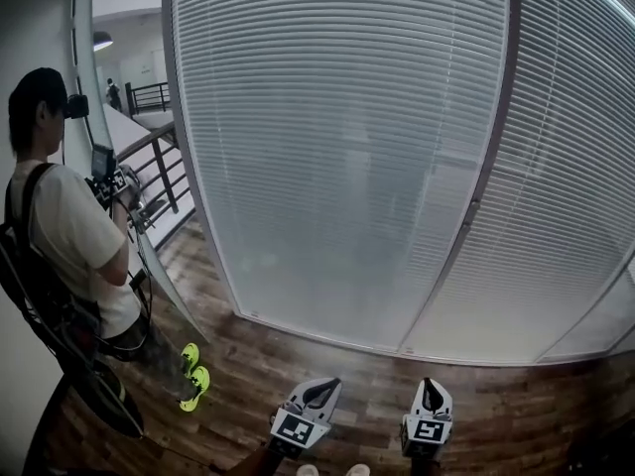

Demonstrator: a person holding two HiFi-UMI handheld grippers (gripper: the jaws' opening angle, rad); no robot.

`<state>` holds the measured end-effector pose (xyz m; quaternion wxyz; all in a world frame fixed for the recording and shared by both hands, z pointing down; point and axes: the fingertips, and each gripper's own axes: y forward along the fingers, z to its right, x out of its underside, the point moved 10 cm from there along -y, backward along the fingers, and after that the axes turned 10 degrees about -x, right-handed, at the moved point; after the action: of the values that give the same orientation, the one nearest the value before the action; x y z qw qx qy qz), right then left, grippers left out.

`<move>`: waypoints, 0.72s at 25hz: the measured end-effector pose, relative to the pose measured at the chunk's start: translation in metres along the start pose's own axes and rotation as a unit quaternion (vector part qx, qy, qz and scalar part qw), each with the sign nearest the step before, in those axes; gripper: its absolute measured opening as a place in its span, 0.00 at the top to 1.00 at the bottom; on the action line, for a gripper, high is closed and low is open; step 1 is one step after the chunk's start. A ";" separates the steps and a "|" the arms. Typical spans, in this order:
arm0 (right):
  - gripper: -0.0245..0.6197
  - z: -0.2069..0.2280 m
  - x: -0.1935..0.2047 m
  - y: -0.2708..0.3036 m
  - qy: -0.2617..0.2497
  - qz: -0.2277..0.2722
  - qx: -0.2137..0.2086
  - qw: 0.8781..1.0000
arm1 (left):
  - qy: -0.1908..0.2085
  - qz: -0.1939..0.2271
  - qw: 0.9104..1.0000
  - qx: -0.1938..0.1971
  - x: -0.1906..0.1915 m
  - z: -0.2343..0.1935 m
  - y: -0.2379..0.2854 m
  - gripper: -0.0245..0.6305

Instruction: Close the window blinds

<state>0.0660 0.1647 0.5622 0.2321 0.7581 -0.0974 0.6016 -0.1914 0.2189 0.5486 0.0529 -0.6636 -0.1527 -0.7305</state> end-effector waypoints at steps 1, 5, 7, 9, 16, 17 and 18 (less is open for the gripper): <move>0.96 -0.007 0.002 -0.003 0.000 0.002 -0.004 1.000 | -0.015 -0.005 1.000 -0.001 0.006 -0.004 -0.005 0.96; 0.96 -0.024 0.009 -0.023 -0.004 0.005 -0.017 1.000 | -0.044 -0.020 0.999 -0.015 0.021 -0.002 -0.017 0.96; 0.96 -0.023 0.007 -0.031 0.006 0.000 -0.011 1.000 | -0.050 -0.018 0.998 -0.031 0.020 0.001 -0.015 0.96; 0.96 -0.022 -0.001 -0.034 0.013 0.011 -0.008 1.000 | -0.060 -0.017 0.997 -0.047 0.011 -0.002 -0.012 0.96; 0.96 -0.013 -0.016 -0.044 0.003 0.039 -0.004 0.999 | -0.080 0.005 0.996 -0.038 -0.009 0.009 -0.011 0.96; 0.96 -0.012 -0.014 -0.048 0.001 0.048 -0.005 0.999 | -0.077 0.005 0.996 -0.037 -0.010 0.015 -0.013 0.96; 0.96 -0.009 -0.012 -0.050 -0.001 0.058 -0.008 0.998 | -0.073 0.006 0.997 -0.036 -0.010 0.022 -0.012 0.96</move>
<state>0.0768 0.2111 0.5399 0.2028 0.7501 -0.1459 0.6123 -0.1730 0.2353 0.5384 0.0217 -0.7174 -0.1258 -0.6849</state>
